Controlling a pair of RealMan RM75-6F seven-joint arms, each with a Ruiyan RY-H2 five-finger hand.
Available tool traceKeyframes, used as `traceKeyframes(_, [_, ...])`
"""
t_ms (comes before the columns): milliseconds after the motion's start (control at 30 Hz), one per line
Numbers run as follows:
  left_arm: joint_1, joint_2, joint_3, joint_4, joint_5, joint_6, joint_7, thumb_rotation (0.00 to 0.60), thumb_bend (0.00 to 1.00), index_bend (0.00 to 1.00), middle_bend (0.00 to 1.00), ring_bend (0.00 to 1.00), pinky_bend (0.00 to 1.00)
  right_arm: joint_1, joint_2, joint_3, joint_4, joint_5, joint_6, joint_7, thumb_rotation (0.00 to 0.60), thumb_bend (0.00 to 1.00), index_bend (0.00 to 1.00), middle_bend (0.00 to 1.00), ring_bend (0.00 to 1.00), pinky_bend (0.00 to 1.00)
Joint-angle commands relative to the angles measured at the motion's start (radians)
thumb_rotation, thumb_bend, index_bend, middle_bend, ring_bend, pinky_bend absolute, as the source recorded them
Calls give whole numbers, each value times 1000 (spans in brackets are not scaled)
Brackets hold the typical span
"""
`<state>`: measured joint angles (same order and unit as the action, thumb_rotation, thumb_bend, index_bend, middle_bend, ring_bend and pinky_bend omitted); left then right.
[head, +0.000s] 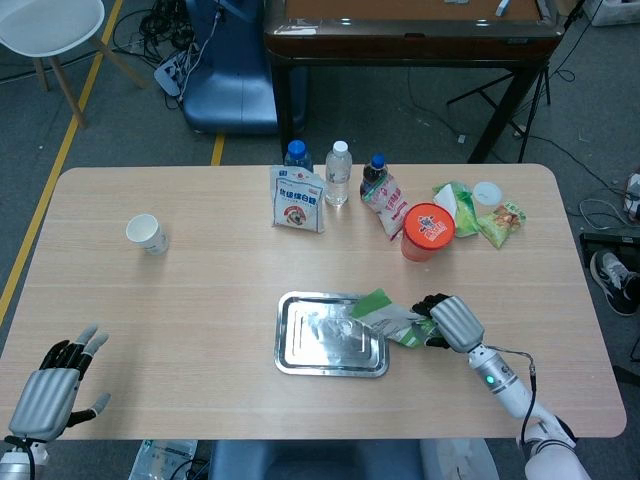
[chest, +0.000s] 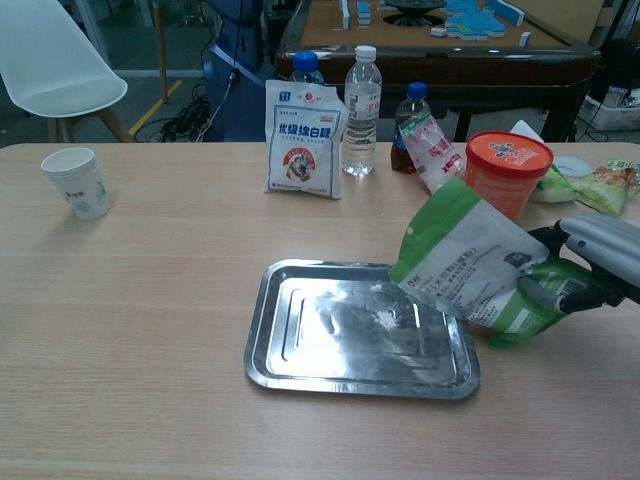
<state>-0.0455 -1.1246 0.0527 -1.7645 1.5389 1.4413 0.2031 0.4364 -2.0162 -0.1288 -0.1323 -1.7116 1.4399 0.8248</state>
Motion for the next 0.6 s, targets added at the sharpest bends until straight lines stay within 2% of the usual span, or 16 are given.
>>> traceKeyframes(33, [0,-1,1,-2,0,-2,2,600,222,121,38,148,72,-7,4,-6,1,-5,0,-6,600,312,619,505,382,400])
traceKeyframes(167, [-1,-1,1,-5,0,-3,6,600,222,121,38,148,72,-20,8,-11,-2,-7,8,-14,600,276,574,464,341,361])
traceKeyframes(600, [1,-5,6,-9,6,-3,5,600,222,121,38,148,72,-73,56,-16,-12,-2,14,-35,600,266,517,422,292,320])
